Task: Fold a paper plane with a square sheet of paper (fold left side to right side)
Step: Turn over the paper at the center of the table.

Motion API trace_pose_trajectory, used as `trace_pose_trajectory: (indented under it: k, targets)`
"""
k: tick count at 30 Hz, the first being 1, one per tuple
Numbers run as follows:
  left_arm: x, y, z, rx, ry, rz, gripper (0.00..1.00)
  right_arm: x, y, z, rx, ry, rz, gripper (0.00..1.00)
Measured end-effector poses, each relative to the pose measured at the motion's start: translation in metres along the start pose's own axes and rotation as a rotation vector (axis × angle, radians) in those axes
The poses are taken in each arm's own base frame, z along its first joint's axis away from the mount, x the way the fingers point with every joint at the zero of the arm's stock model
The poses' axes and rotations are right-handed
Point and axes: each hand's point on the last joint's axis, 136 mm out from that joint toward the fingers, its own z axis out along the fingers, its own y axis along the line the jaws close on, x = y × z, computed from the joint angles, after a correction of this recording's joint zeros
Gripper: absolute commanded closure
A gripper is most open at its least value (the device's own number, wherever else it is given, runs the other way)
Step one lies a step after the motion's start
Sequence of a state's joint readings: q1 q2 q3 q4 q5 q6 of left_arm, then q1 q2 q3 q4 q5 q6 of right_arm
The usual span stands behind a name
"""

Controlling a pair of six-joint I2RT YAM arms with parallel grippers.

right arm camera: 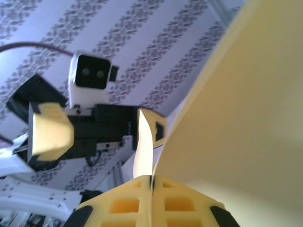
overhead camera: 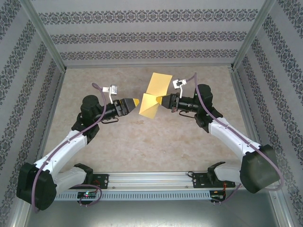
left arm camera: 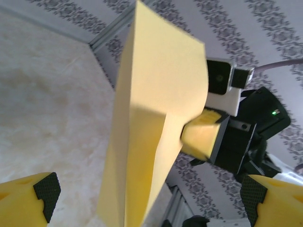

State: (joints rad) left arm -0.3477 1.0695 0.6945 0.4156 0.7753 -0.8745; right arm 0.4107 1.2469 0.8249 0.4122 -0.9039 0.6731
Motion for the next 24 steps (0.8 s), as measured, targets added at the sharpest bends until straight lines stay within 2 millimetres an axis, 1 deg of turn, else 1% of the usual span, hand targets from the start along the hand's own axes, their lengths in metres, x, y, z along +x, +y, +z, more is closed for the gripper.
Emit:
trace_pose_trajectory:
  k: [2, 4, 8, 10, 14, 17, 22, 24]
  targets:
    - [-0.003, -0.011, 0.002, 0.038, 0.001, 0.013, 0.0, 0.001, 0.014, 0.004, -0.037, 0.017, -0.018, 1.0]
    - [-0.001, -0.019, 0.006, 0.07, 0.017, 0.015, 0.01, 0.003, 0.026, 0.007, -0.069, 0.031, -0.035, 1.0]
    - [0.005, -0.022, 0.012, 0.089, 0.045, 0.004, 0.06, 0.003, 0.039, 0.011, -0.105, 0.045, -0.058, 1.0]
    - [0.007, -0.023, 0.014, 0.094, 0.056, -0.009, 0.12, 0.004, 0.043, 0.011, -0.114, 0.049, -0.064, 1.0]
    - [0.007, -0.028, 0.015, 0.117, 0.059, -0.007, 0.22, 0.004, 0.043, 0.011, -0.115, 0.05, -0.07, 0.98]
    - [0.007, -0.03, 0.015, 0.121, 0.058, 0.007, 0.32, 0.006, 0.042, 0.011, -0.109, 0.055, -0.061, 0.97]
    - [0.006, -0.032, 0.013, 0.124, 0.052, 0.012, 0.52, 0.008, 0.038, 0.012, -0.093, 0.062, -0.047, 0.94]
    - [0.006, -0.033, 0.013, 0.125, 0.05, 0.017, 0.57, 0.008, 0.036, 0.012, -0.085, 0.061, -0.043, 0.92]
